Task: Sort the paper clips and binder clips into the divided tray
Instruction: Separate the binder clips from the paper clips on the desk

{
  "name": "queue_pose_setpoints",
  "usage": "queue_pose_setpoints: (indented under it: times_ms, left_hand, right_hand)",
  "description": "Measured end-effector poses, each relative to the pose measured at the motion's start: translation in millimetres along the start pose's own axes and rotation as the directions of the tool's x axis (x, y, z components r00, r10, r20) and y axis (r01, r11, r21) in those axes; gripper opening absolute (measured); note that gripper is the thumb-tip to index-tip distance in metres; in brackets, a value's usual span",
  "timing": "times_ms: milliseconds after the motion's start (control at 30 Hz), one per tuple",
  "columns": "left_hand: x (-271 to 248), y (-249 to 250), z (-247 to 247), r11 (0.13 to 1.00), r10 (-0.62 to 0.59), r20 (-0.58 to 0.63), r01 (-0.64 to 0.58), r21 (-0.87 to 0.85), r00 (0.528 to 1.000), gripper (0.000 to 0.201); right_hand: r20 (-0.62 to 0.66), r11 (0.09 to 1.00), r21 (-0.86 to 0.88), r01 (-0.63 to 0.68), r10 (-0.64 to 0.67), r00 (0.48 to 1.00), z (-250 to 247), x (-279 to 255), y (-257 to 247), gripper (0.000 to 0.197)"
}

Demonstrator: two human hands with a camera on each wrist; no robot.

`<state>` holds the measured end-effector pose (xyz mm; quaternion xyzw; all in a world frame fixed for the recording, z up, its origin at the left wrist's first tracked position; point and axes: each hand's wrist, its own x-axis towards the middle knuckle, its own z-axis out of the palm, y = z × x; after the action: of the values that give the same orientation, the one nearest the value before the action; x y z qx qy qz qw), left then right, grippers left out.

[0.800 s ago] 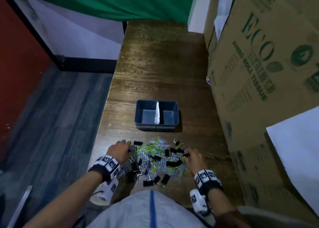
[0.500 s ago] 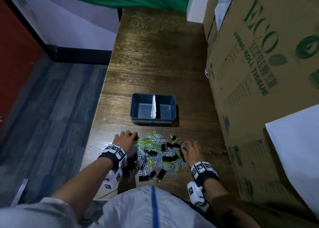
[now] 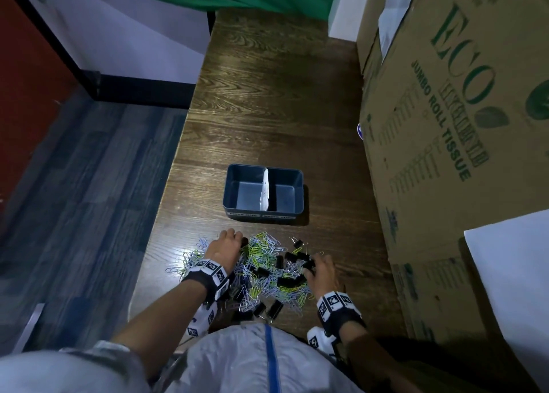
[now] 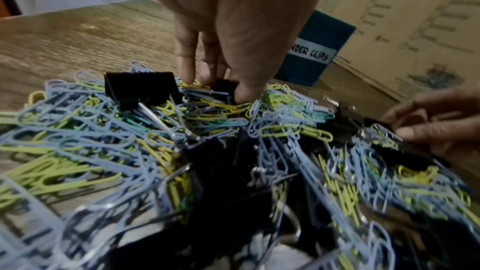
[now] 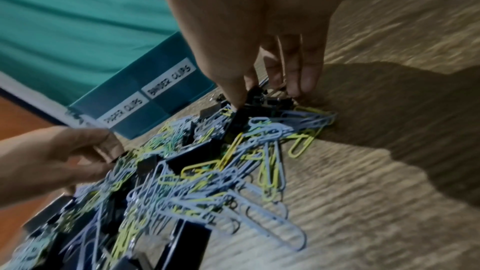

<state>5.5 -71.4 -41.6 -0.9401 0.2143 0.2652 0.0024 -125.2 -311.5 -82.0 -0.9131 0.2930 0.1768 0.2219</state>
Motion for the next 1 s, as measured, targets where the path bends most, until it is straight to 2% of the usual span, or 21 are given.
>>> queue_pose_setpoints:
  times_ms: [100,267,433,567,733,800,867,933,1000]
  left_hand:
    - [-2,1,4,1.000,0.011,0.014,-0.011,-0.009,1.000,0.055]
    - [-1,-1,9,0.999,-0.025,0.039,0.027,-0.044,0.999,0.055]
    - [0,-1,8,0.999,-0.015,0.036,0.017,-0.046,0.999,0.052]
    - [-2,-5,8,0.999,0.015,0.020,-0.015,-0.041,1.000,0.048]
    - [-6,-11,10,0.996,0.067,-0.047,-0.070,-0.051,0.997,0.058]
    - [-9,-13,11,0.991,0.131,-0.056,-0.132,-0.008,0.990,0.064]
    - [-9,-14,10,0.984,0.180,-0.044,-0.179,0.024,0.983,0.063]
    - [-5,-15,7,0.980,0.198,-0.044,-0.198,0.018,0.979,0.058]
    - [-2,-14,4,0.982,0.189,-0.048,-0.190,-0.021,0.981,0.053]
  right_hand:
    - [-0.013,0.999,-0.027,0.034,-0.035,0.999,1,-3,-9,0.044]
    - [-0.052,0.996,-0.029,0.087,-0.088,0.995,0,-5,-14,0.034]
    - [-0.085,0.996,-0.032,0.084,-0.086,0.993,2,-1,-5,0.032]
    - [-0.120,0.995,-0.096,0.035,-0.046,0.992,-13,-1,4,0.020]
    - [-0.182,0.995,-0.082,-0.064,0.048,0.982,-40,4,21,0.011]
    - [-0.210,0.997,-0.049,-0.062,0.050,0.976,-46,3,26,0.013]
    - [-0.168,0.997,-0.064,-0.036,0.025,0.986,-48,2,27,0.019]
    - [-0.127,0.996,-0.081,-0.043,0.033,0.991,-45,3,27,0.024]
    - [-0.145,0.994,-0.046,-0.095,0.087,0.986,-45,4,27,0.021]
